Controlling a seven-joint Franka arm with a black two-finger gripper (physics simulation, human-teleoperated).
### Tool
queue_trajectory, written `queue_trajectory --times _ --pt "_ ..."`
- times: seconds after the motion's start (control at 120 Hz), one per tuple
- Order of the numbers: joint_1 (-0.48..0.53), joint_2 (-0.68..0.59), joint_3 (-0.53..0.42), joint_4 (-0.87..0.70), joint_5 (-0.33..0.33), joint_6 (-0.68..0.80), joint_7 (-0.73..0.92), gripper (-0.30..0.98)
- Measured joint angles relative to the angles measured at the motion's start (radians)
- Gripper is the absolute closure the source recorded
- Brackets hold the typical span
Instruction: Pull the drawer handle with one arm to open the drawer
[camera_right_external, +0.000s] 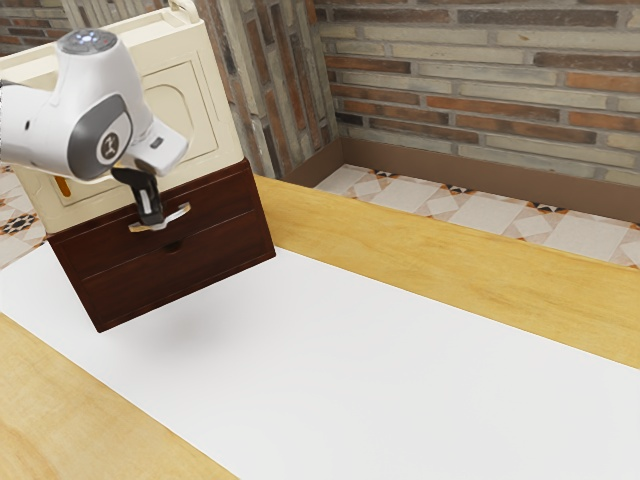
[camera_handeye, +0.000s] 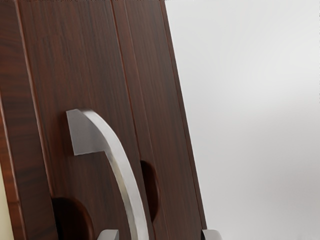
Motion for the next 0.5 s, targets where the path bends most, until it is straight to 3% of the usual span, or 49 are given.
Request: queue_trajectory --times 0.292,0.5 --pt "0.004 0.005 0.002 -0.024 0.001 0.023 0.008 0.5" --pt "-0.004 0.001 0.001 -0.043 -0.01 0.029 0.007 0.71"
